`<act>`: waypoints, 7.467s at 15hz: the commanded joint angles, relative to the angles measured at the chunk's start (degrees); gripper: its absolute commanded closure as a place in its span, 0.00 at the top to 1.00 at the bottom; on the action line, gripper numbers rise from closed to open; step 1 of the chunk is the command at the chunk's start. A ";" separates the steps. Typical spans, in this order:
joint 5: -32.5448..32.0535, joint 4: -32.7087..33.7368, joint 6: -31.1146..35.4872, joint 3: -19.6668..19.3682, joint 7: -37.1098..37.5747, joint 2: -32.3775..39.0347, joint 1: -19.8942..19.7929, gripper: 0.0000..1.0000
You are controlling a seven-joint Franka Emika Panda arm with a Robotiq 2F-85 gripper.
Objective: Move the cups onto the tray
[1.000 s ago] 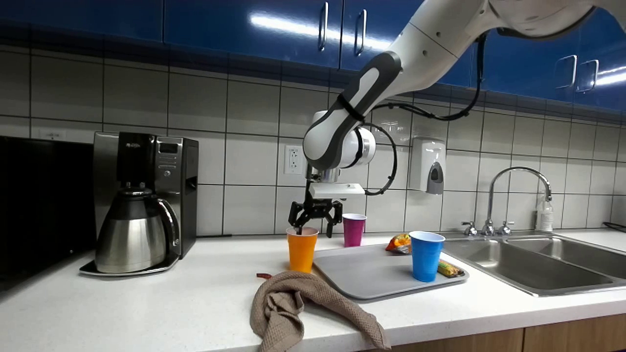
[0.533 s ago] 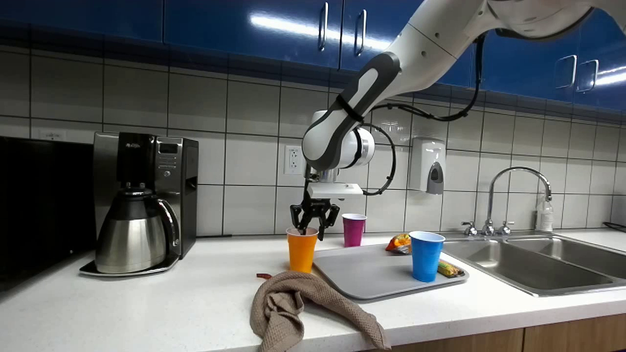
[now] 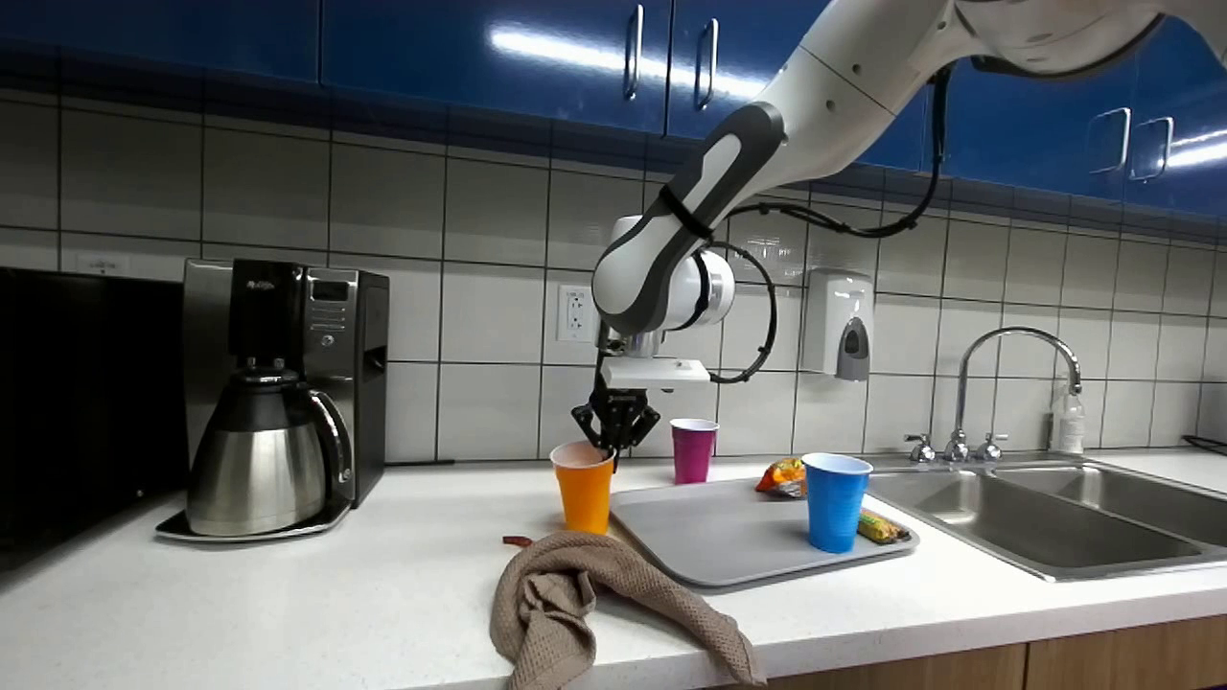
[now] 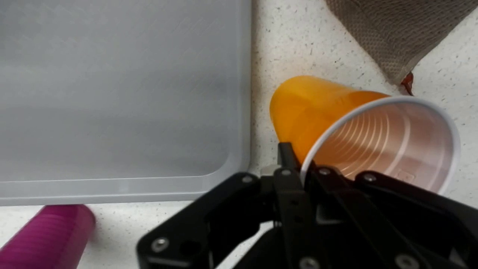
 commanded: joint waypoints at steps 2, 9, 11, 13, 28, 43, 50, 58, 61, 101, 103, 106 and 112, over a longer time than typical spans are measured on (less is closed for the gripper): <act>1.78 0.79 0.50 0.33 0.87 -0.26 0.42 0.01; 6.55 0.83 -1.56 1.44 -0.65 -2.61 -0.62 0.01; 7.32 0.77 -3.24 1.58 -1.28 -3.76 -1.21 0.01; 8.24 0.46 -5.34 1.74 -2.12 -5.09 -1.96 0.01; 7.43 -5.17 -8.51 -0.62 -2.92 -10.20 -6.29 0.01; 11.39 -8.17 -6.55 -0.55 -11.23 -9.05 -10.54 0.01; 10.69 -9.07 -4.27 -0.98 -11.32 -8.50 -10.20 0.01; 10.65 -9.91 -2.24 -0.97 -11.19 -8.01 -10.13 0.02; 10.52 -9.95 -2.34 -1.05 -10.96 -7.99 -10.06 0.36; 4.27 9.68 -3.46 -10.58 7.74 3.46 -8.60 1.00; 4.77 11.73 -3.77 -11.28 9.90 4.87 -8.60 1.00; 4.83 14.45 -3.71 -12.49 13.17 6.69 -8.39 1.00; 4.98 19.99 -3.91 -14.24 18.11 10.78 -7.88 1.00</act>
